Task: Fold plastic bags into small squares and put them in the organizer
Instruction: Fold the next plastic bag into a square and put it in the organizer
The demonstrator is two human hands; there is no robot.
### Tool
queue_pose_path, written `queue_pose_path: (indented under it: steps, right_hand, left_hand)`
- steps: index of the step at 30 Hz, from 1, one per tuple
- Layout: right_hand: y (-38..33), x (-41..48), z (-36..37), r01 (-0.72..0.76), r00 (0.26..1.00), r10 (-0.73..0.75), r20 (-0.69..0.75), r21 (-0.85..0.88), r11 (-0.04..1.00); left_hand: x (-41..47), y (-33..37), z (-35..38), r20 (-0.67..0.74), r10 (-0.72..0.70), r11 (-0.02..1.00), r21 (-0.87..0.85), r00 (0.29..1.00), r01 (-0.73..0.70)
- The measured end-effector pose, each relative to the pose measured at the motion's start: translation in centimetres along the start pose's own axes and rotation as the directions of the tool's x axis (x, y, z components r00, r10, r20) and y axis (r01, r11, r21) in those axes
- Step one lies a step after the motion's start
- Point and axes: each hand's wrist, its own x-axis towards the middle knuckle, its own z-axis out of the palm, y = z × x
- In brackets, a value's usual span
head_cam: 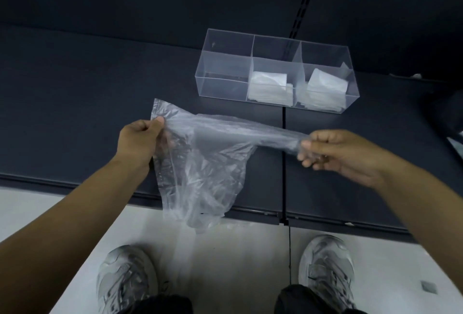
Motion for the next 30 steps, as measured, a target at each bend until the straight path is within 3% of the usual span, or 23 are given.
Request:
queue_pose_path:
  steps: [5,9,11,15,19,22,25,30]
  right_hand:
    - [-0.1,3.0,-2.3,0.108,0.933,-0.083,-0.349,0.051,0.993]
    - [-0.1,5.2,-1.9,0.278,0.751,-0.229,-0.619,-0.018,0.960]
    - [0.0,5.5,-0.9,0.313,0.698,-0.286,-0.656,-0.080,0.946]
    - [1.2,3.7,2.5,0.307,0.741,-0.362,-0.565,-0.193,0.932]
    - [2.9,0.5,7.6,0.326,0.885,-0.410,-0.220,-0.337,0.884]
    - [4.0,-0.8,11.1,0.350,0.914,-0.405,0.000,-0.501,0.792]
    - [5.2,-0.9,13.3,0.344,0.878,-0.477,-0.040,-0.641,0.687]
    - [6.0,-0.4,15.8,0.325,0.777,-0.609,-0.159,-0.728,0.604]
  left_hand:
    - [0.1,0.1,0.6,0.074,0.009,0.999,-0.045,0.997,-0.006]
    - [0.3,0.6,1.4,0.080,-0.042,0.997,-0.068,0.996,0.048]
    - [0.6,1.1,1.1,0.073,-0.128,0.983,-0.122,0.989,0.136]
    - [0.1,1.1,-1.2,0.243,-0.161,0.930,-0.287,0.957,0.230]
    - [-3.2,-0.4,-3.3,0.255,-0.232,0.908,-0.288,0.939,0.302]
    - [-6.7,-2.0,-3.7,0.292,-0.287,0.925,-0.162,0.912,0.343]
    - [-9.9,-2.9,-3.3,0.395,-0.291,0.933,-0.083,0.871,0.350]
    - [-11.7,-2.9,-1.6,0.454,-0.294,0.921,-0.101,0.841,0.376]
